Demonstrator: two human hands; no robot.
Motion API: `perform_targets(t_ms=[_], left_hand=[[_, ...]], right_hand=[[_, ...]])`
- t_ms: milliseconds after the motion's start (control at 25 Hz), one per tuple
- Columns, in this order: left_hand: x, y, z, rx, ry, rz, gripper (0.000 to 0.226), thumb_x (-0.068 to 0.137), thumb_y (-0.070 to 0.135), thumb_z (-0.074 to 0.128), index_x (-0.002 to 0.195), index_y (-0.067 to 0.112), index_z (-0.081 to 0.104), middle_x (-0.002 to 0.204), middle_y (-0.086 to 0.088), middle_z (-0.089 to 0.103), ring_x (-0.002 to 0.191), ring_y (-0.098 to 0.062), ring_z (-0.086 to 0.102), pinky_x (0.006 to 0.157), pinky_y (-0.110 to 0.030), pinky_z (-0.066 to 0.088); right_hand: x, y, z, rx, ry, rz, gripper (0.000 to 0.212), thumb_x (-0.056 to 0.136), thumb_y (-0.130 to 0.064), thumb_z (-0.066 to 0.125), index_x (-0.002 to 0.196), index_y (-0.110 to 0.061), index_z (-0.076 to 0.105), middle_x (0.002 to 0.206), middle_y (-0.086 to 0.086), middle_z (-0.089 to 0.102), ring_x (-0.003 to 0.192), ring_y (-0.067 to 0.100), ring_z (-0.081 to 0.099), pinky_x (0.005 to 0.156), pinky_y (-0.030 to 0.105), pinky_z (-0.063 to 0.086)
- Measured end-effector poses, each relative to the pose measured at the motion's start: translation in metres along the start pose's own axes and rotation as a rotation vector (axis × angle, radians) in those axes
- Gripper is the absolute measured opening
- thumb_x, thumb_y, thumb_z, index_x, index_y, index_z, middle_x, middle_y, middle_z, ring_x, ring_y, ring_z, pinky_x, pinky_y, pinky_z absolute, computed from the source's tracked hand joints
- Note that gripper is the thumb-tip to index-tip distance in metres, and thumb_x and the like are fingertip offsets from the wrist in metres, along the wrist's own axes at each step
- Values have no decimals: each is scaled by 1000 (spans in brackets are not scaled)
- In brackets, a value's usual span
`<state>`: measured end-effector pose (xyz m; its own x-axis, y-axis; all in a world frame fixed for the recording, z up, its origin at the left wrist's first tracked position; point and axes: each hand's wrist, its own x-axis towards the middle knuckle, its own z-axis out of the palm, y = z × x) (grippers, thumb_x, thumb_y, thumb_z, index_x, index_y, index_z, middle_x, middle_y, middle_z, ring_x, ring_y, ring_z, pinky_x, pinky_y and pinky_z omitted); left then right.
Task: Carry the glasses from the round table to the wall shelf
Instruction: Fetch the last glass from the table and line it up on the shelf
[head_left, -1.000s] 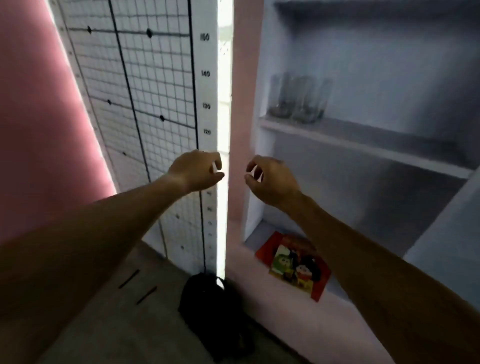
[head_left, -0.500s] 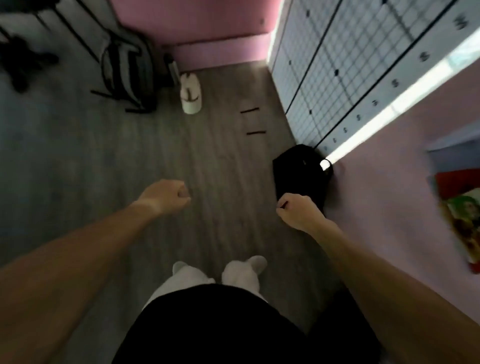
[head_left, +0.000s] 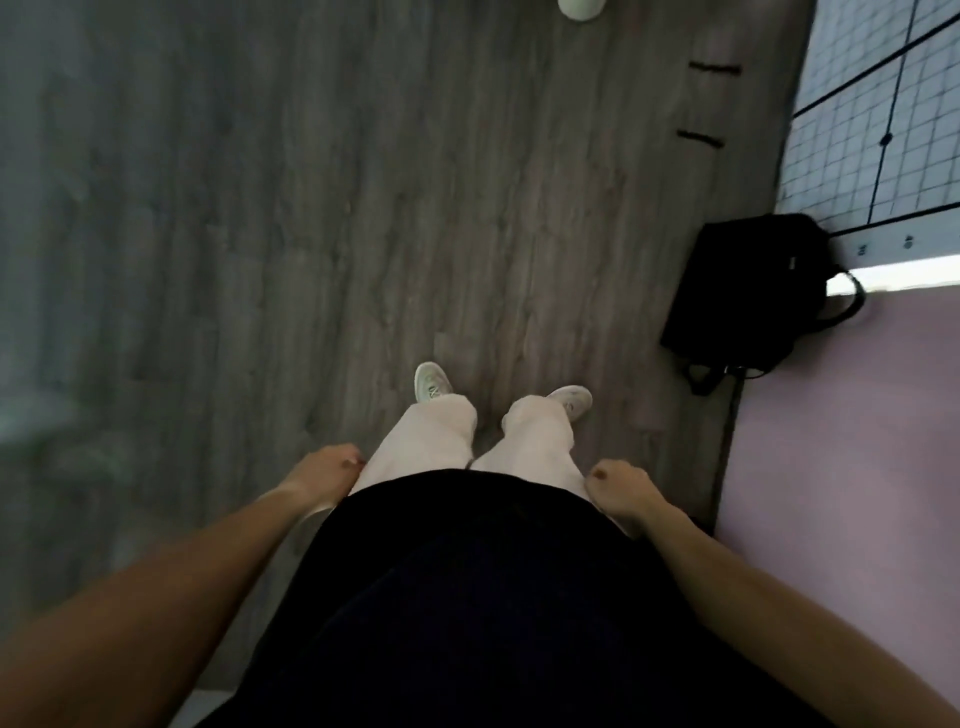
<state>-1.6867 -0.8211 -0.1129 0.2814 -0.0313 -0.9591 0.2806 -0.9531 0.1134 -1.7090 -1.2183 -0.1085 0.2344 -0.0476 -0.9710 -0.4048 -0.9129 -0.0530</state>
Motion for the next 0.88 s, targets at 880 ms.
perform_targets(t_ms=[880], left_hand=[[68, -10, -291, -442, 226, -144, 28, 99, 24, 43, 100, 7, 65, 119, -15, 66, 110, -29, 61, 84, -29, 42]], right_hand=[[79, -260, -317, -3, 191, -130, 30, 93, -26, 47, 100, -9, 71, 114, 13, 70, 109, 32, 63, 90, 35, 48]])
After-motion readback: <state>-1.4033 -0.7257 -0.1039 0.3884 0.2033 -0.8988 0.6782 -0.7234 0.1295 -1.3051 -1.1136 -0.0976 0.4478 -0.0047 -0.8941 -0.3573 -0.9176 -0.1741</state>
